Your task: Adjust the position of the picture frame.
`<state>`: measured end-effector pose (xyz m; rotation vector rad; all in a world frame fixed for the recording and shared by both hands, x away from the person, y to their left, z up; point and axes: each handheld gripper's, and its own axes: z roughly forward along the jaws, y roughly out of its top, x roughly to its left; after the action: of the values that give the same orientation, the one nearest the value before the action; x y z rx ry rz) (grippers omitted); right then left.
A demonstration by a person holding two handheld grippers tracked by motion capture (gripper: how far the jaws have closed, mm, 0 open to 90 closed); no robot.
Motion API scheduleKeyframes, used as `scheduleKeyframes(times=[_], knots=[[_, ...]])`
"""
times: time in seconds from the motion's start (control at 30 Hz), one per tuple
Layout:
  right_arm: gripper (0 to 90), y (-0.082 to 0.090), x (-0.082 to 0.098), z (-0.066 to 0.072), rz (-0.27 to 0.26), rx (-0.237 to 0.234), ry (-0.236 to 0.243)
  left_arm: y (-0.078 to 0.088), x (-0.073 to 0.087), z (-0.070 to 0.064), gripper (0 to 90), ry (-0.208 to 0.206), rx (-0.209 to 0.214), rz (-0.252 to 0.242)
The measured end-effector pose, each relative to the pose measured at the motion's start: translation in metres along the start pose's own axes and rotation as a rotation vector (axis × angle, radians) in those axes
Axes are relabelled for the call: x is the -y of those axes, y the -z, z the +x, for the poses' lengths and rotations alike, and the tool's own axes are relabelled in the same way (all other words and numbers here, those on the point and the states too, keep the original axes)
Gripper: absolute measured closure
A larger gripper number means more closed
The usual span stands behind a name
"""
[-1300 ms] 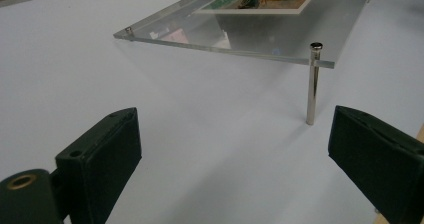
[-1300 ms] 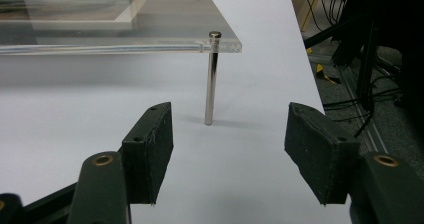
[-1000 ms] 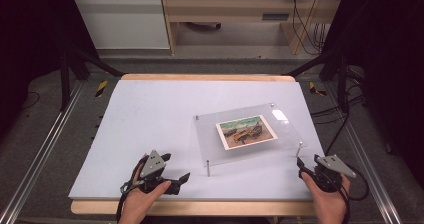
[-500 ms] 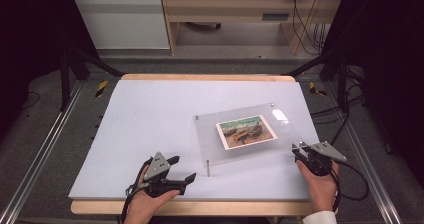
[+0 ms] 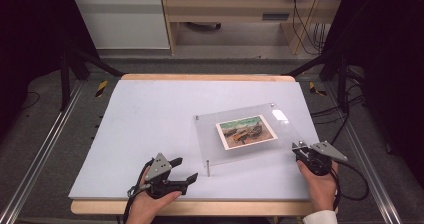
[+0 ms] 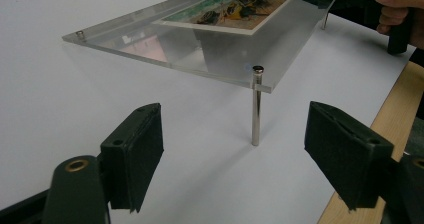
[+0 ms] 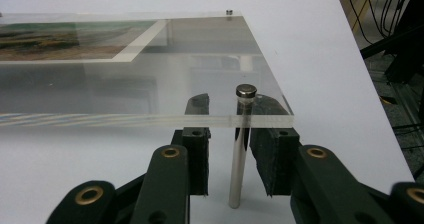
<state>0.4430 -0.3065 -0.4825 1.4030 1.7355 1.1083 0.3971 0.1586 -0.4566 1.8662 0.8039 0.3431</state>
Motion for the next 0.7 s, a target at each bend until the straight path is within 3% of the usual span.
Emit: scheduleKeyframes(times=[0.27, 0.47, 0.57, 0.7], knots=[[70.7, 0.000, 0.000, -0.001, -0.005, -0.013, 0.004, -0.004, 0.001, -0.004, 25.1, -0.008, 0.002, 0.015], [76.8, -0.001, 0.000, -0.003, -0.002, -0.027, 0.015, -0.008, 0.001, -0.007, 28.1, -0.013, 0.007, 0.020], [84.6, 0.000, 0.000, -0.007, -0.016, -0.029, 0.002, -0.009, 0.001, -0.007, 29.6, -0.010, 0.006, 0.018], [84.9, 0.001, -0.002, -0.008, -0.020, -0.037, -0.002, -0.012, 0.001, -0.007, 32.9, -0.009, 0.005, 0.022]])
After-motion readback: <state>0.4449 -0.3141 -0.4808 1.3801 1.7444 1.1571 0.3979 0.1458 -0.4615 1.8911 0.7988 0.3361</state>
